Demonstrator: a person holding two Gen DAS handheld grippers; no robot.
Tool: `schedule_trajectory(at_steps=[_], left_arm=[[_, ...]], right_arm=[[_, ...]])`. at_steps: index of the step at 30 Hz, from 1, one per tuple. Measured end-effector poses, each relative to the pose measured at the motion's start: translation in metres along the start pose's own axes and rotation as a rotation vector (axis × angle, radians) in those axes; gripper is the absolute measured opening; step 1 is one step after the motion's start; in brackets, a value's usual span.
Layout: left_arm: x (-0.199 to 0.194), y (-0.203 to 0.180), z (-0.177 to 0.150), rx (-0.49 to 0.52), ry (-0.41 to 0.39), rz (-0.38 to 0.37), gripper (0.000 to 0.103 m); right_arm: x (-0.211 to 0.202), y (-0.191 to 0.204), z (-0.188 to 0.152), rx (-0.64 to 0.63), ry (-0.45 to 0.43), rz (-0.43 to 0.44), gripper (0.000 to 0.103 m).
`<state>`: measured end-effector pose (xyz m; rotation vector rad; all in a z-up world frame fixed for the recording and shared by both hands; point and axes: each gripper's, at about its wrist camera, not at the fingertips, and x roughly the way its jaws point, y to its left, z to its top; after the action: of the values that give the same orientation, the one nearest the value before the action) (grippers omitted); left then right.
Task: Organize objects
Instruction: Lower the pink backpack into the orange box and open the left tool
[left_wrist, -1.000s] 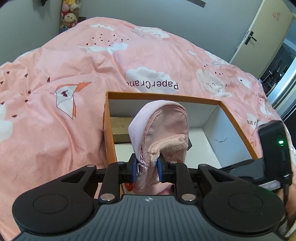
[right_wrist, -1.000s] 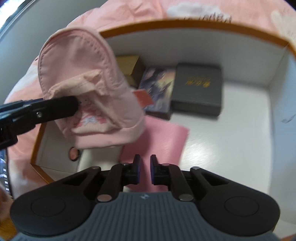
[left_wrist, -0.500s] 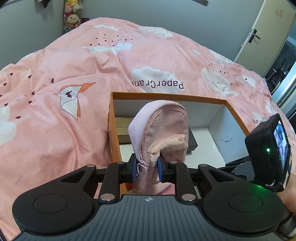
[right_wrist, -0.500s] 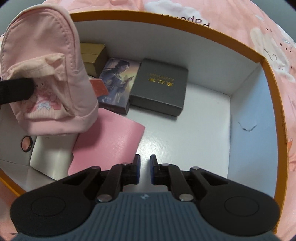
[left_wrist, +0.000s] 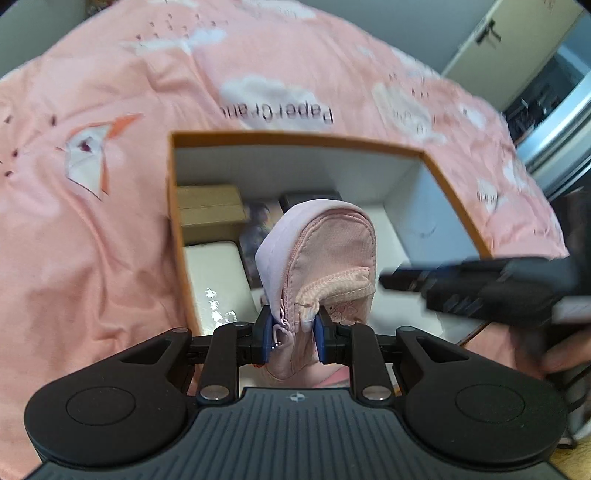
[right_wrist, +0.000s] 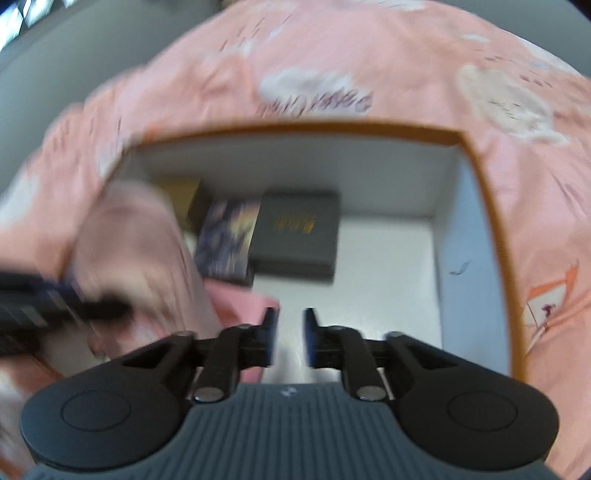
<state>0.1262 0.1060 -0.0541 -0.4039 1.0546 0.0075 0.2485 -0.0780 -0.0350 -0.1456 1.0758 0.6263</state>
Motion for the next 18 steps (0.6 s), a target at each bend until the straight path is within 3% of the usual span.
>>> schedule_trajectory(at_steps=[2,8,14,16,18], left_arm=[[0.005,-0.004,0.0,0.019,0.015,0.015,0.026],[0.008,-0.01,0.002,0.031,0.035,0.053,0.029],[0.012,-0.019,0.002,0.053,0.048,0.042,0.029],[0.019,-0.022,0.0,0.062,0.075,0.006,0.032],[0.024,-0.026,-0.002,0.065,0.081,0.018,0.033]], right_arm=[[-0.012,-0.006,0.005,0.08,-0.05,0.031,0.049],[-0.011,-0.005,0.003,0.166,-0.035,0.184,0.05],[0.002,-0.006,-0.006,0.205,0.001,0.167,0.049],[0.009,-0.011,-0.006,0.237,0.012,0.189,0.05],[0.011,-0.014,-0.008,0.264,0.02,0.199,0.05]])
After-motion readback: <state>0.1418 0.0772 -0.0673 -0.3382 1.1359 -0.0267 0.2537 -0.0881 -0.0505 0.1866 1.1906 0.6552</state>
